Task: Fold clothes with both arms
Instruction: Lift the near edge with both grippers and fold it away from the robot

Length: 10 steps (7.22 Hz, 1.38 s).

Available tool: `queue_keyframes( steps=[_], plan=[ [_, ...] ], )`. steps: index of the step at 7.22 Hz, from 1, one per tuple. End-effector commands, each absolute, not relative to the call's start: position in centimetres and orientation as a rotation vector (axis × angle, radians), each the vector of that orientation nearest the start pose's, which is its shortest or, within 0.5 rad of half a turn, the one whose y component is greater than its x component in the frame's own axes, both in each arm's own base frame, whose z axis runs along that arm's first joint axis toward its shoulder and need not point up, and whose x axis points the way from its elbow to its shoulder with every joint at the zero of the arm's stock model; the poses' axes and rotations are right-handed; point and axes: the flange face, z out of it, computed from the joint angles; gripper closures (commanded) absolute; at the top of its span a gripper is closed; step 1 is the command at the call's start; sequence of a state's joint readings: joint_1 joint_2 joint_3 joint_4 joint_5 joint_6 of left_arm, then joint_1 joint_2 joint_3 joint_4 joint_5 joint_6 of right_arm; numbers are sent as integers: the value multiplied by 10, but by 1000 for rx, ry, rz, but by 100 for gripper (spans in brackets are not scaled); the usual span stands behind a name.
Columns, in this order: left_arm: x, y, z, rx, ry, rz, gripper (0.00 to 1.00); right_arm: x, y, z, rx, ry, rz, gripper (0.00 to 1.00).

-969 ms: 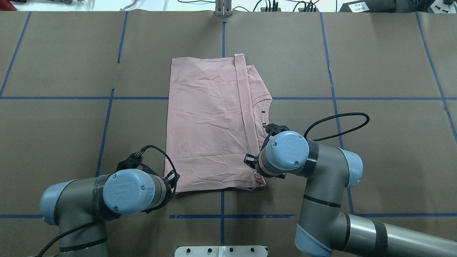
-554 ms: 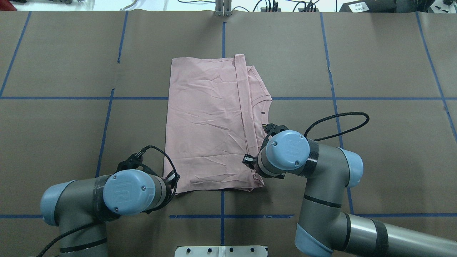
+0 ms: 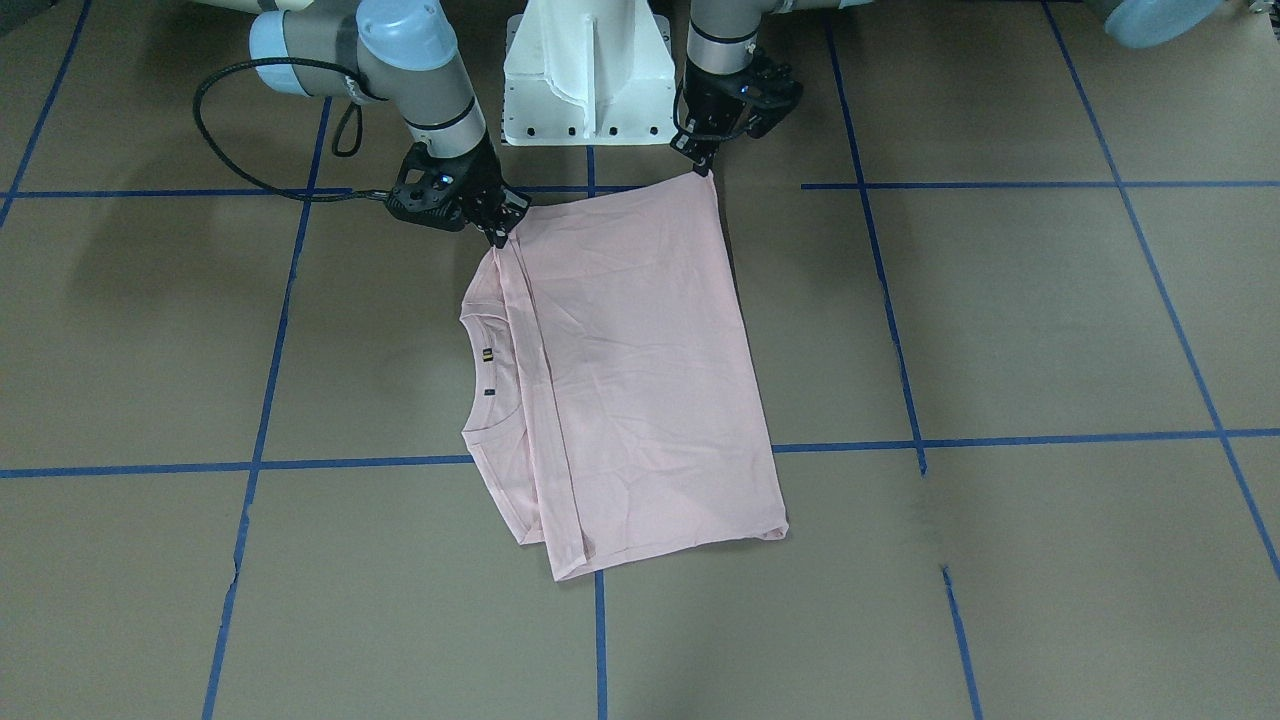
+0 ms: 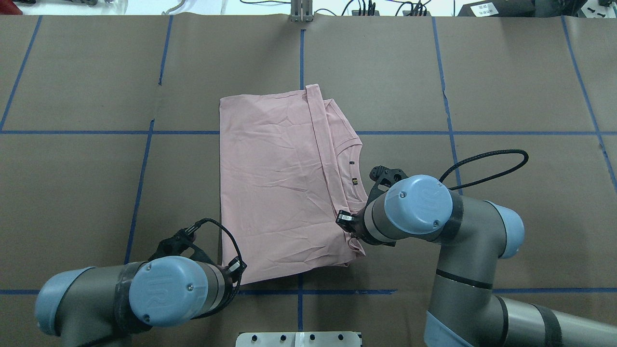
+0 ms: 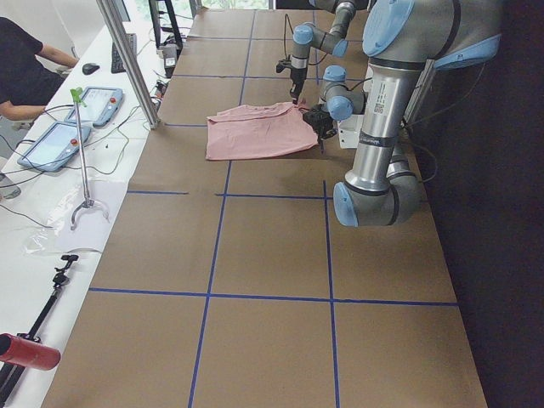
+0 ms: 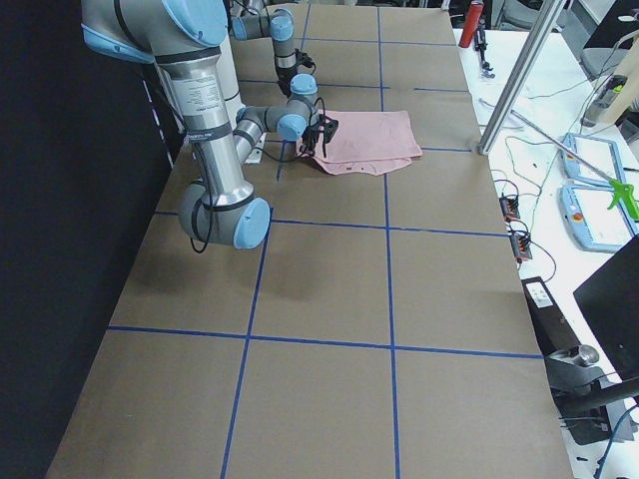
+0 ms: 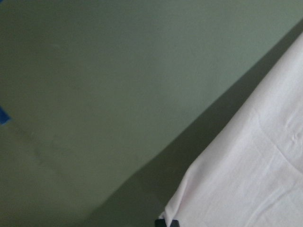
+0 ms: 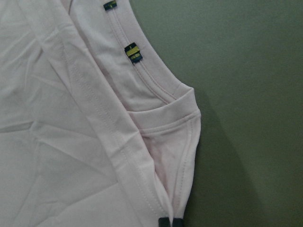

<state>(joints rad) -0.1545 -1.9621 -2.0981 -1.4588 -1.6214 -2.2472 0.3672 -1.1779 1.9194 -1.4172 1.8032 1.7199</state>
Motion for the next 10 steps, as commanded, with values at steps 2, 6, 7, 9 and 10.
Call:
queue_keyframes(
  steps=[2, 6, 7, 9, 10],
  plan=[
    [488, -177, 207, -302, 832, -699, 100, -495, -277, 260, -145, -956, 324, 100],
    [432, -295, 195, -126, 899, -722, 100, -481, -346, 226, -66, -1014, 415, 100],
    [430, -321, 205, -96, 877, -721, 100, -492, -372, 228, -49, -998, 447, 100],
    [450, -340, 224, -85, 880, -729, 100, -511, -420, 237, -13, -1042, 488, 100],
    [451, -339, 224, -88, 880, -732, 100, -511, -429, 242, -3, -1058, 493, 100]
  ],
)
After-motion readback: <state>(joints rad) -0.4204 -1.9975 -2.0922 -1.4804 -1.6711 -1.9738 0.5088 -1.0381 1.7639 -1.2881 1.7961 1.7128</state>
